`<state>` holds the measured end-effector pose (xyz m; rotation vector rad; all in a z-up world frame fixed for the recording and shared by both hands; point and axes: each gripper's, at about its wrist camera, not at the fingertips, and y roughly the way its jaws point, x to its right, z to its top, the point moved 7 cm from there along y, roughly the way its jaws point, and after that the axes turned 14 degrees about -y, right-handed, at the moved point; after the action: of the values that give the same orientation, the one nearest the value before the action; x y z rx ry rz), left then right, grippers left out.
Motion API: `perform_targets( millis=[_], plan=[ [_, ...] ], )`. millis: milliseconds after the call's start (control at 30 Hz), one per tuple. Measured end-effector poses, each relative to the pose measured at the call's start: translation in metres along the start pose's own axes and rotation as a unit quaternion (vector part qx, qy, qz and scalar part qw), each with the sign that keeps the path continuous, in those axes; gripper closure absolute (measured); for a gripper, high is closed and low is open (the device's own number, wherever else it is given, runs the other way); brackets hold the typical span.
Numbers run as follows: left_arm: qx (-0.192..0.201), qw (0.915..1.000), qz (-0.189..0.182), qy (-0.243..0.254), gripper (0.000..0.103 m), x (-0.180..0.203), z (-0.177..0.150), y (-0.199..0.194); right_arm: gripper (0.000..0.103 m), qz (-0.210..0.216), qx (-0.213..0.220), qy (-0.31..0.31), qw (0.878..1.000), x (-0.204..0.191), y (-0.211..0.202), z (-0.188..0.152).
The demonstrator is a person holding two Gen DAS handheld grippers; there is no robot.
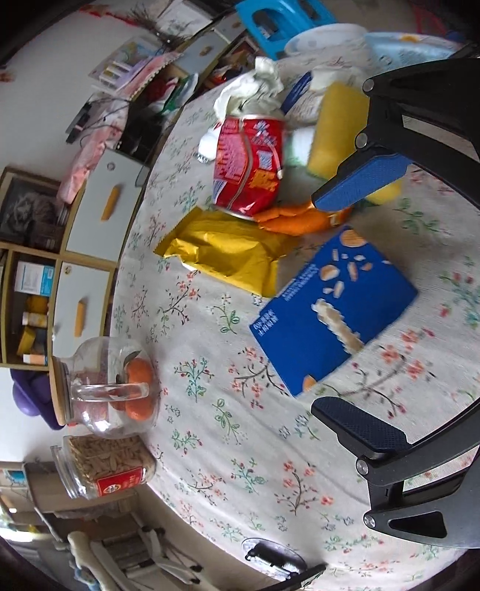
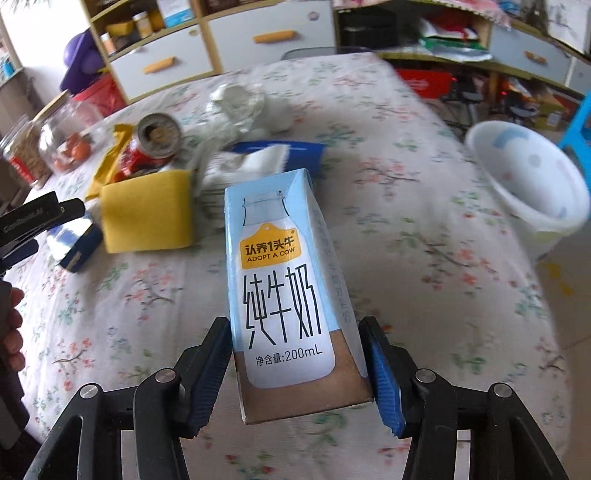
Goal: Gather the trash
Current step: 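Grasp the white milk carton with the right tool while the left grasps the blue cereal box, then carry both items to the white bin and open the right tool over it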
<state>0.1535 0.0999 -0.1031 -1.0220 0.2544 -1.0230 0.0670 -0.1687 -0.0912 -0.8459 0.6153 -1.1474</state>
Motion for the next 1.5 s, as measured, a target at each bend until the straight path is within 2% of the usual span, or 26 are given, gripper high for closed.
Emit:
perform_targets(
  millis=[100, 167, 233, 267, 333, 467, 533, 600, 633, 667, 700, 733, 767, 867, 967, 1000, 1067, 1100, 1133, 1200, 1300, 1367, 1500],
  plan=[
    [0.002, 0.9998, 0.016, 0.008, 0.002, 0.004, -0.002, 0.010, 0.042, -0.007, -0.004, 0.015, 1.000, 0.014, -0.001, -0.005],
    [-0.007, 0.9997, 0.021, 0.013, 0.007, 0.003, -0.006, 0.016, 0.042, -0.010, -0.005, 0.023, 1.000, 0.021, -0.002, -0.007],
    [-0.022, 0.9993, 0.023, 0.020, 0.017, 0.002, -0.012, 0.020, 0.042, -0.014, -0.005, 0.032, 0.999, 0.028, -0.004, -0.009],
    [-0.022, 0.9991, 0.024, 0.027, 0.019, 0.001, -0.014, 0.020, 0.042, -0.015, -0.004, 0.035, 0.999, 0.029, -0.004, -0.009],
    [-0.015, 0.9989, 0.019, 0.040, 0.026, -0.002, -0.016, 0.015, 0.042, -0.015, -0.003, 0.044, 0.999, 0.033, -0.005, -0.009],
    [-0.025, 0.9991, -0.004, 0.036, 0.028, -0.015, -0.021, 0.003, 0.042, -0.006, -0.001, 0.059, 0.998, 0.036, -0.006, -0.006],
    [-0.032, 0.9989, -0.019, 0.028, 0.035, -0.022, -0.022, -0.003, 0.042, -0.004, 0.001, 0.059, 0.998, 0.035, -0.006, -0.002],
    [-0.035, 0.9985, -0.034, 0.025, 0.035, -0.027, -0.023, -0.014, 0.042, 0.001, 0.003, 0.062, 0.998, 0.035, -0.007, 0.001],
    [-0.032, 0.9983, -0.041, 0.029, 0.045, -0.027, -0.022, -0.022, 0.042, 0.006, 0.004, 0.065, 0.998, 0.036, -0.009, 0.005],
    [-0.026, 0.9978, -0.049, 0.038, 0.059, -0.025, -0.020, -0.029, 0.042, 0.008, 0.005, 0.067, 0.998, 0.038, -0.009, 0.009],
    [-0.022, 0.9970, -0.056, 0.050, 0.069, -0.021, -0.019, -0.037, 0.042, 0.006, 0.008, 0.069, 0.998, 0.041, -0.012, 0.014],
    [-0.021, 0.9964, -0.060, 0.056, 0.087, -0.019, -0.019, -0.041, 0.042, 0.001, 0.012, 0.070, 0.997, 0.045, -0.015, 0.020],
    [-0.023, 0.9957, -0.067, 0.060, 0.089, -0.016, -0.019, -0.046, 0.042, -0.006, 0.019, 0.073, 0.997, 0.052, -0.021, 0.028],
    [-0.045, 0.9940, -0.067, 0.074, 0.089, -0.012, -0.023, -0.044, 0.042, -0.008, 0.029, 0.093, 0.995, 0.069, -0.030, 0.041],
    [-0.081, 0.9935, -0.071, 0.036, 0.087, -0.022, -0.025, -0.035, 0.042, -0.004, 0.032, 0.117, 0.993, 0.086, -0.035, 0.049],
    [-0.087, 0.9937, -0.064, 0.031, 0.082, -0.025, -0.024, -0.033, 0.042, -0.006, 0.031, 0.119, 0.992, 0.090, -0.036, 0.051],
    [-0.102, 0.9937, -0.044, 0.018, 0.049, -0.031, -0.024, -0.027, 0.042, -0.011, 0.028, 0.119, 0.992, 0.098, -0.037, 0.054],
    [-0.103, 0.9937, -0.042, 0.006, 0.024, -0.034, -0.023, -0.027, 0.042, -0.015, 0.026, 0.117, 0.993, 0.102, -0.037, 0.058],
    [-0.097, 0.9941, -0.046, -0.014, 0.015, -0.035, -0.020, -0.029, 0.042, -0.019, 0.025, 0.114, 0.993, 0.106, -0.036, 0.061],
    [-0.087, 0.9953, -0.035, -0.024, 0.015, -0.036, -0.014, -0.029, 0.042, -0.026, 0.026, 0.108, 0.993, 0.113, -0.034, 0.068],
    [-0.071, 0.9971, 0.013, -0.025, 0.015, -0.043, -0.001, -0.022, 0.042, -0.026, 0.032, 0.105, 0.994, 0.121, -0.025, 0.070],
    [-0.073, 0.9960, 0.043, -0.028, 0.015, -0.054, 0.003, -0.015, 0.042, -0.015, 0.022, 0.118, 0.993, 0.128, -0.012, 0.063],
    [-0.086, 0.9938, 0.064, -0.030, 0.016, -0.070, -0.002, 0.002, 0.042, 0.011, -0.009, 0.139, 0.990, 0.137, 0.008, 0.051]
  ],
)
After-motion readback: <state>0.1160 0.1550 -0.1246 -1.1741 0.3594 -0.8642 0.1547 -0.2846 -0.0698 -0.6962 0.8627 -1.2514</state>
